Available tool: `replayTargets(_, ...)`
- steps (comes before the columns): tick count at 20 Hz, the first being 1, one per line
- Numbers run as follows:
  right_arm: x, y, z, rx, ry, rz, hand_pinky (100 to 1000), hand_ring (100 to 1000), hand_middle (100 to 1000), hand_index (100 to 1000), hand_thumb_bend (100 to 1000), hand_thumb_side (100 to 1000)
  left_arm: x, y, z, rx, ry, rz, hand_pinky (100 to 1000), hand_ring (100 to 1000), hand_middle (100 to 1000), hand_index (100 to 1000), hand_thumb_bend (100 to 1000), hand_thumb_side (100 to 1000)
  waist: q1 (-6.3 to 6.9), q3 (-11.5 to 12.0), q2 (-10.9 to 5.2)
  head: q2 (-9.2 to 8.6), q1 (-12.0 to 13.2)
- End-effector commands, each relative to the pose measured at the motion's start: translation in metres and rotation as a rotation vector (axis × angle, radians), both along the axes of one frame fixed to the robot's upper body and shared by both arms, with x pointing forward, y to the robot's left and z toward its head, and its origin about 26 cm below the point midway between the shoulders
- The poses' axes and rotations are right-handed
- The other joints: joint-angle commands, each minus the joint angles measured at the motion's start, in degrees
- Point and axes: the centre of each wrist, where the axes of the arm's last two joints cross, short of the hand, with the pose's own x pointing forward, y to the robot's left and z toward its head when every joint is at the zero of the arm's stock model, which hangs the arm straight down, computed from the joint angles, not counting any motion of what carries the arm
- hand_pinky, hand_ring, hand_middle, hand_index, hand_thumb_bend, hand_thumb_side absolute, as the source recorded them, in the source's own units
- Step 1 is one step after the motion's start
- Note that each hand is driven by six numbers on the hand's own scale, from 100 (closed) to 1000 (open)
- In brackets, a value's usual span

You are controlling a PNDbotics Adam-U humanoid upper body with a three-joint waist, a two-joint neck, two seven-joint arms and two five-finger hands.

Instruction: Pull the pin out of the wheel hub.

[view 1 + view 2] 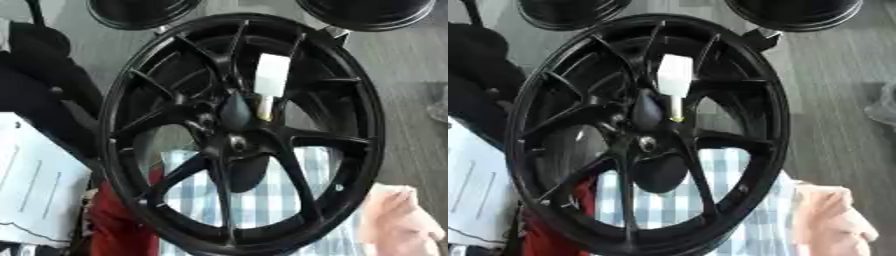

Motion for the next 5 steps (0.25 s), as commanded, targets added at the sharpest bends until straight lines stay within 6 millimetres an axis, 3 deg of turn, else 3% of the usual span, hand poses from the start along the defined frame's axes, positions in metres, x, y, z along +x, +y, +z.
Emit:
replayTargets(1, 0.000, 0.001, 0.012, -0.020, -0.036, 0.013, 718, 707, 694, 913, 100, 682, -0.007, -0.031, 0.009, -0.216, -0.148, -0.006, 790, 766, 756, 843, 100, 657, -0.24, -0.15, -0.77, -0.65, 0.74)
replayTargets(4, 0.001, 0.002, 0.013, -0.012, -0.047, 0.018, 717, 706, 694, 913, 100, 679, -0.009, -0.066, -0.007, -0.468, -0.191, -0.064, 784, 777, 784, 864, 100, 681, -0.58, -0.40, -0.65, -0.82, 1.36)
replayTargets(5, 0.001, 0.002, 0.013, -0.010, -0.050, 0.020, 717, 706, 694, 913, 100, 678, -0.009, -0.074, -0.012, -0.528, -0.185, -0.078, 784, 777, 785, 863, 140, 707, -0.65, -0.46, -0.62, -0.86, 1.51)
